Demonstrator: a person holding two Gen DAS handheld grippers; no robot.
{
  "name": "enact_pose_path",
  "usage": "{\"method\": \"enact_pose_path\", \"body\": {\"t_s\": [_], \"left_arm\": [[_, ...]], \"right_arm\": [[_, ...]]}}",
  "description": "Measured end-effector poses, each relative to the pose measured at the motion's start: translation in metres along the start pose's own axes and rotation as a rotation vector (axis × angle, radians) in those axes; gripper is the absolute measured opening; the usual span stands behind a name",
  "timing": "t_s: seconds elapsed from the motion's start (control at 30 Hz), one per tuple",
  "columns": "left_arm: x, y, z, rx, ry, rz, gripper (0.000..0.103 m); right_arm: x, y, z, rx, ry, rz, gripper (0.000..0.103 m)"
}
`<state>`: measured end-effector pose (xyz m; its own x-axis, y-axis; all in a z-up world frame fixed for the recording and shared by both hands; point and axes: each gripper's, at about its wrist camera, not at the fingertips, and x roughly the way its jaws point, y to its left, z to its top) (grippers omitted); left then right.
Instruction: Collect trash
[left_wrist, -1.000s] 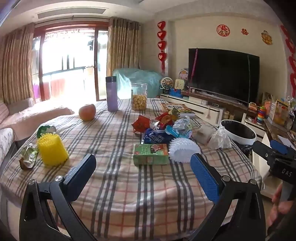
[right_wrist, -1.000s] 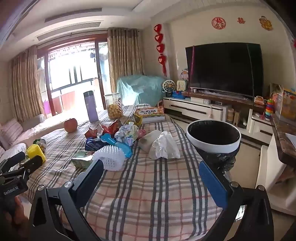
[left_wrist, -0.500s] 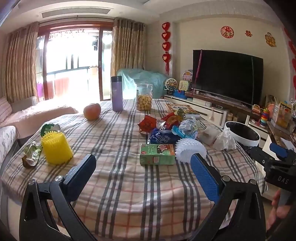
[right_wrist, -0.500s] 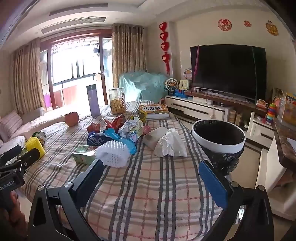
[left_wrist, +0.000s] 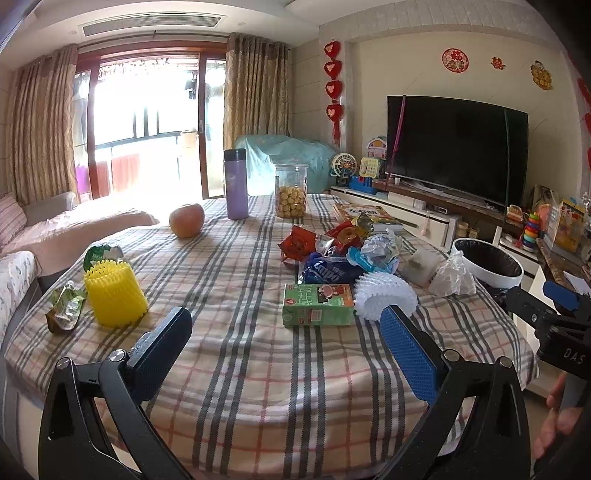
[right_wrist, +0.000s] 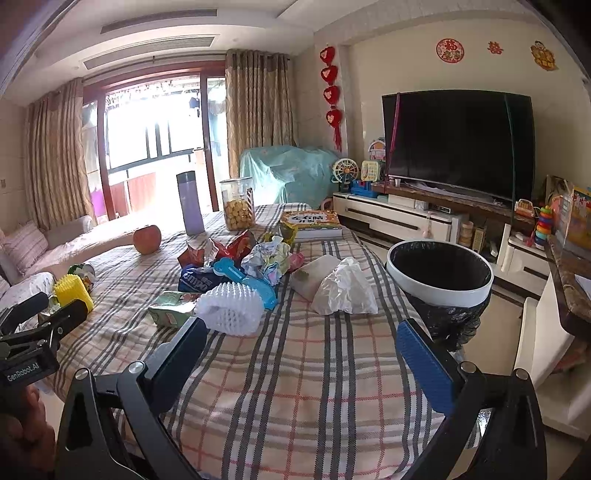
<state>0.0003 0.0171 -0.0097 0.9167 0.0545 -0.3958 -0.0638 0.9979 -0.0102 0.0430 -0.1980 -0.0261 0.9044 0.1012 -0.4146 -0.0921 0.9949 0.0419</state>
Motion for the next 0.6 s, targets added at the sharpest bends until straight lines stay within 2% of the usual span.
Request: {"method": "enact_pose_path", "body": {"t_s": [0.6], "left_arm": [[0.0036,0.0019,-0.0027,0.001,0.007,0.006,0.103]], "right_arm": [[0.0019,-0.0009,-0.0002,0.011,0.012,0.019,0.103]]}}
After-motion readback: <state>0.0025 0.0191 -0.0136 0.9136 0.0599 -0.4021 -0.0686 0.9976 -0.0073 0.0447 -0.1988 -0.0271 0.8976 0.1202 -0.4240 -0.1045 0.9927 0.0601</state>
